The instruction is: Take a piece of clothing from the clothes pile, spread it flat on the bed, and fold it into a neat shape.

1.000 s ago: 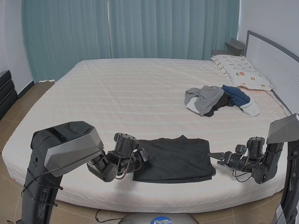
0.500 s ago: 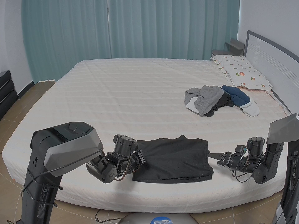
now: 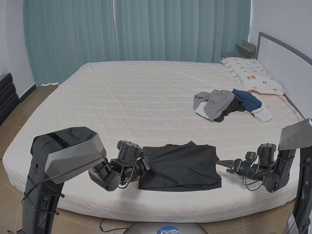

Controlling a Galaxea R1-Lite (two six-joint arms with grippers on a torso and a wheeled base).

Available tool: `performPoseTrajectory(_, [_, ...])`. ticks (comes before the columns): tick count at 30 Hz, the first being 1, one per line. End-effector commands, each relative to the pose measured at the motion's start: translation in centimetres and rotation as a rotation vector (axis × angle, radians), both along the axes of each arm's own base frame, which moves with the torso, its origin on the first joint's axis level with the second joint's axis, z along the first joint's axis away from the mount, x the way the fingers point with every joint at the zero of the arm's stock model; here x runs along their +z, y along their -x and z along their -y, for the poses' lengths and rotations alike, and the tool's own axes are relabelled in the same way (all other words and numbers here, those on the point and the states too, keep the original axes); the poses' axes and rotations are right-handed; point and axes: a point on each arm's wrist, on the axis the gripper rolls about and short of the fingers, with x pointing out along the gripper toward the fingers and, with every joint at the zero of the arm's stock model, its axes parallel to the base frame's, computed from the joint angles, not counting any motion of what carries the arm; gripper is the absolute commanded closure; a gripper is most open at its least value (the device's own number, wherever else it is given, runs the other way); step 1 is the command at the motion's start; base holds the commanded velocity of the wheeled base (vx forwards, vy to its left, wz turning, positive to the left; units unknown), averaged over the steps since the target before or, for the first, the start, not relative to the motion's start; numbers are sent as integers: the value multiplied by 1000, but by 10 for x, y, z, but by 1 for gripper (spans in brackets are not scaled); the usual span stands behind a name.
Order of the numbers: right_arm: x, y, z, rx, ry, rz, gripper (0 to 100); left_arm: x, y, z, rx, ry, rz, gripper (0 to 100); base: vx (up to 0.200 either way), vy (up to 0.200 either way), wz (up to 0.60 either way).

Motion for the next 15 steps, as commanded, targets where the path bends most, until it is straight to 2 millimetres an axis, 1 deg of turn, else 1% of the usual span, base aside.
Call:
performPoseTrajectory(1, [0,0,0,1,0,0,0,1,1,-1,1,0,0,100,0,200,0])
performPoseTrajectory(15, [0,0,0,1,-1,1,0,1,3,-4,10,-2,-9,100,0,200,0])
